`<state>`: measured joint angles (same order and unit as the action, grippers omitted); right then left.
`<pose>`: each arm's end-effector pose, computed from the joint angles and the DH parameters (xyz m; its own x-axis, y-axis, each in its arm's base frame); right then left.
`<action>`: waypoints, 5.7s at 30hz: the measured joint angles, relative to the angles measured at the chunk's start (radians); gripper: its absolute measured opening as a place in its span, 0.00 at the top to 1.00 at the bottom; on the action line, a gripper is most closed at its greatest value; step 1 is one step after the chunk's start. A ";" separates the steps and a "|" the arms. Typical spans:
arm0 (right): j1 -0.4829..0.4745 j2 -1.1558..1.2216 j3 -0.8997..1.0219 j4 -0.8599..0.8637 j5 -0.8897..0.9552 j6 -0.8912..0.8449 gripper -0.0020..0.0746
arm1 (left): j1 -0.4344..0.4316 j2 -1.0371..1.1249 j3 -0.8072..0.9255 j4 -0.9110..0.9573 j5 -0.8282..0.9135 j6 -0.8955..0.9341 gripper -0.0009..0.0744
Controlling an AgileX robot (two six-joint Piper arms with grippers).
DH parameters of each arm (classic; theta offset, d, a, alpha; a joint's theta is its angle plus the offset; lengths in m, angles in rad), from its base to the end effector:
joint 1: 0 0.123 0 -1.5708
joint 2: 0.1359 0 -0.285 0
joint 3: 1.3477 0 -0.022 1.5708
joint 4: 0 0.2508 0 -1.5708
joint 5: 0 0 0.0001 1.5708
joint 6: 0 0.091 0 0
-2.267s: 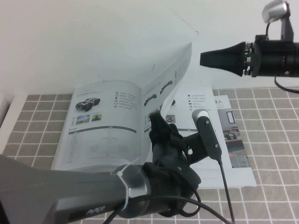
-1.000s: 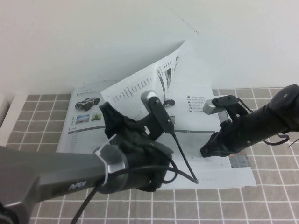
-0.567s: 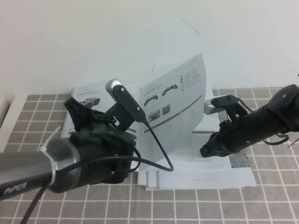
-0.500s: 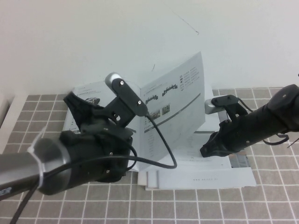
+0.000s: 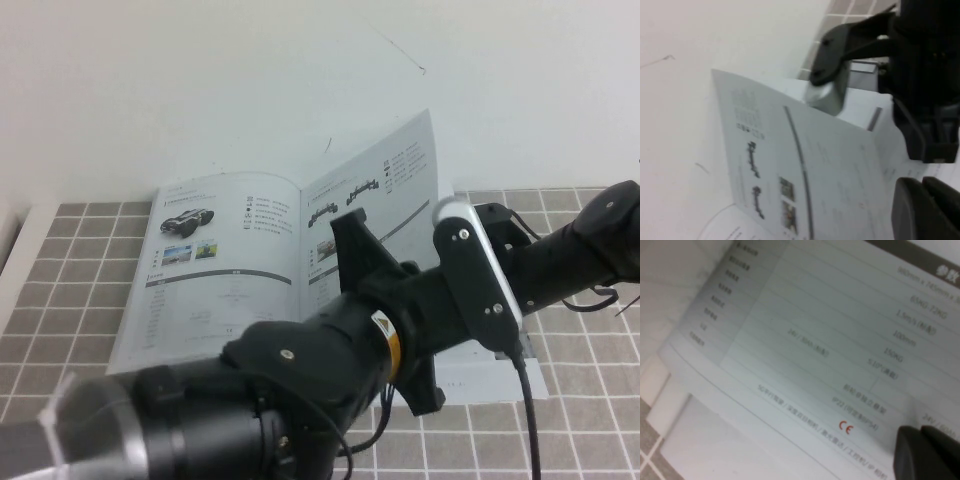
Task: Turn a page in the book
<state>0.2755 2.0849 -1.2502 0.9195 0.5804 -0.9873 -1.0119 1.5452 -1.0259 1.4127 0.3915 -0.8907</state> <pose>0.3804 0.1488 0.1216 -0.7922 -0.3689 -0.4862 -0.5549 0.7670 0.3222 0.2107 -0.2721 0.2810 0.0765 0.7293 -0.6799 0.6556 0.4769 0.5854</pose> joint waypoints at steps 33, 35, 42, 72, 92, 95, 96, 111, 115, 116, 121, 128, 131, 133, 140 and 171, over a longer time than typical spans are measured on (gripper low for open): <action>0.000 0.008 0.000 0.077 -0.006 -0.062 0.98 | 0.131 0.394 -0.081 0.295 0.330 -0.187 0.99; 0.000 0.008 0.000 0.079 -0.006 -0.062 0.98 | 0.137 0.394 -0.081 0.295 0.410 -0.195 0.99; 0.000 0.008 0.000 0.083 -0.004 -0.067 0.98 | 0.165 0.394 -0.083 0.242 0.431 -0.195 0.99; 0.003 0.310 -0.488 0.789 0.001 -0.322 0.98 | 0.013 0.257 -0.083 0.221 0.479 -0.132 0.99; 0.238 0.311 -0.513 0.748 -0.001 -0.334 0.98 | 0.044 -0.269 -0.083 0.092 0.526 -0.046 0.99; 0.269 0.311 -0.513 0.690 -0.015 -0.319 0.98 | 0.124 -0.285 -0.083 -0.017 0.427 0.002 0.99; 0.273 0.311 -0.513 0.674 -0.017 -0.314 0.98 | 0.155 -0.286 -0.083 -0.057 0.395 0.022 0.99; 0.194 0.123 -0.515 0.257 -0.038 -0.173 0.98 | 0.501 -0.040 -0.083 -0.653 -0.127 0.429 0.99; 0.193 0.128 -0.512 0.082 -0.003 -0.062 0.98 | 0.503 0.127 -0.083 -0.633 -0.271 0.463 0.99; 0.193 0.128 -0.504 0.034 -0.001 -0.027 0.98 | 0.503 0.170 -0.083 -0.629 -0.276 0.463 0.99; 0.152 0.128 -0.464 -0.157 0.003 0.138 0.98 | 0.531 0.322 -0.083 -0.629 -0.233 0.369 0.99; 0.090 0.128 -0.384 -0.228 -0.023 0.183 0.98 | 0.552 0.394 -0.083 -0.620 -0.233 0.302 0.99; 0.090 0.128 -0.337 -0.237 -0.050 0.183 0.98 | 0.552 0.402 -0.087 -0.618 -0.235 0.289 0.99; 0.091 0.128 -0.307 -0.238 -0.068 0.183 0.98 | 0.552 0.411 -0.087 -0.615 -0.237 0.285 0.99; 0.091 0.120 -0.255 -0.243 -0.110 0.184 0.98 | 0.552 0.425 -0.091 -0.613 -0.231 0.268 0.99; 0.091 -0.859 0.052 -0.337 0.074 0.195 0.98 | 0.531 -0.614 0.088 -1.419 0.284 1.183 0.99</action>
<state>0.3669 1.2262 -1.1986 0.5822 0.6539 -0.7927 -0.4811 0.9316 -0.9382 -0.0061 0.6753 0.2919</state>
